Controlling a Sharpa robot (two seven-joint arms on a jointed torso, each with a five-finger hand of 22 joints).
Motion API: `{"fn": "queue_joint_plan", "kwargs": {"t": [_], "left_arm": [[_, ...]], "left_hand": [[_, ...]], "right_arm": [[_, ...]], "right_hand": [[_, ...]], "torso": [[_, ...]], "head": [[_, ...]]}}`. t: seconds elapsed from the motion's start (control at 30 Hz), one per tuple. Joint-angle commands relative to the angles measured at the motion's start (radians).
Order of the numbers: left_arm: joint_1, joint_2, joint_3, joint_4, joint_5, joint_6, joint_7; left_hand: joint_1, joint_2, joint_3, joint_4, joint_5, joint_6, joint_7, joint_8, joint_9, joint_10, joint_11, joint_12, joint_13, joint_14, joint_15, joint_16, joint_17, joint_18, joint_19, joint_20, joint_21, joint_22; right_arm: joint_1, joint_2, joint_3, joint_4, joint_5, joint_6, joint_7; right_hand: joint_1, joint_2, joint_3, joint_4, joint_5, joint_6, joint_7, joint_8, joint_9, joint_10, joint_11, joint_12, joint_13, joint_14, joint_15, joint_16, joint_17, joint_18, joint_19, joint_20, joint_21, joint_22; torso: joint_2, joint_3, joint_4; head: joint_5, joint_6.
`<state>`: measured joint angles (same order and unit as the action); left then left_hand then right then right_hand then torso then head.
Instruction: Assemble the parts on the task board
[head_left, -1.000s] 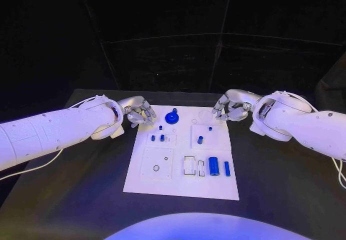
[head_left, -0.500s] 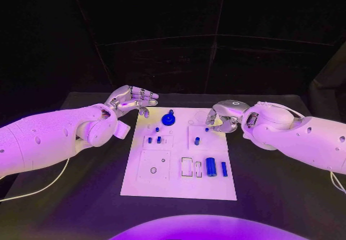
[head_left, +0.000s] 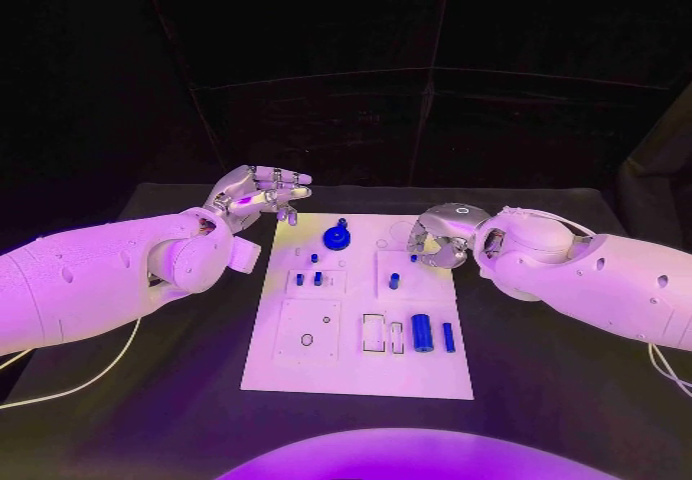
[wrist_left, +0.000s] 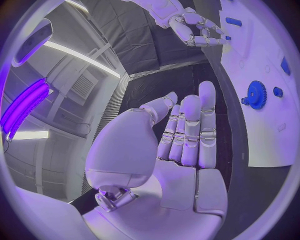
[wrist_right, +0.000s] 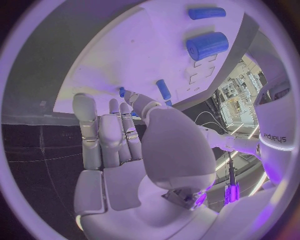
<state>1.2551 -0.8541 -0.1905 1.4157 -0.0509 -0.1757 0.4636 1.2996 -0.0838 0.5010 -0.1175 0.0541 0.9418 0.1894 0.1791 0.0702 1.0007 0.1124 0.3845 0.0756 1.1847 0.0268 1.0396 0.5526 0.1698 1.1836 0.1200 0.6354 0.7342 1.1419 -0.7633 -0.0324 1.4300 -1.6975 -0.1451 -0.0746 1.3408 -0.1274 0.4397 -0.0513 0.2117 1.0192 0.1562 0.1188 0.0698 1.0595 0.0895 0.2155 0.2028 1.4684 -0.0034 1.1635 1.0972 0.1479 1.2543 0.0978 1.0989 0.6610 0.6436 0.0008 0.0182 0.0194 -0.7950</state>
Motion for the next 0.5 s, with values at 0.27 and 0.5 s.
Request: {"fn": "queue_joint_plan", "kwargs": {"t": [0.27,0.5], "left_arm": [[0.002,-0.001,0.001,0.006,0.029,0.002,0.03],[0.002,0.0,0.001,0.004,0.029,0.003,0.029]], "left_hand": [[-0.002,0.008,-0.009,0.001,-0.002,0.004,0.003,0.004,-0.001,-0.005,0.003,0.006,0.0,-0.009,0.0,-0.007,-0.004,0.013,-0.008,0.003,-0.008,-0.003],[-0.002,0.008,-0.01,0.0,-0.002,0.004,0.003,0.004,-0.002,-0.006,0.004,0.006,0.0,-0.01,0.0,-0.008,-0.005,0.013,-0.008,0.003,-0.009,-0.003]], "right_arm": [[-0.008,0.019,0.0,-0.017,-0.026,0.041,-0.008],[-0.015,0.031,0.0,-0.028,-0.037,0.049,-0.013]], "right_hand": [[0.01,0.0,0.02,-0.006,-0.012,0.009,0.007,-0.008,0.001,0.011,0.004,-0.008,-0.018,0.018,0.008,0.011,0.005,0.002,0.002,0.006,0.012,0.009],[0.01,0.004,0.031,-0.01,-0.016,0.02,0.005,-0.009,0.002,0.025,0.002,-0.008,-0.029,0.021,0.006,0.024,0.019,-0.001,0.009,0.005,0.025,0.029]], "torso": [[-0.001,0.0006,-0.0013],[-0.001,0.0008,-0.0014]], "head": [[0.0,-0.008],[0.003,-0.009]]}}
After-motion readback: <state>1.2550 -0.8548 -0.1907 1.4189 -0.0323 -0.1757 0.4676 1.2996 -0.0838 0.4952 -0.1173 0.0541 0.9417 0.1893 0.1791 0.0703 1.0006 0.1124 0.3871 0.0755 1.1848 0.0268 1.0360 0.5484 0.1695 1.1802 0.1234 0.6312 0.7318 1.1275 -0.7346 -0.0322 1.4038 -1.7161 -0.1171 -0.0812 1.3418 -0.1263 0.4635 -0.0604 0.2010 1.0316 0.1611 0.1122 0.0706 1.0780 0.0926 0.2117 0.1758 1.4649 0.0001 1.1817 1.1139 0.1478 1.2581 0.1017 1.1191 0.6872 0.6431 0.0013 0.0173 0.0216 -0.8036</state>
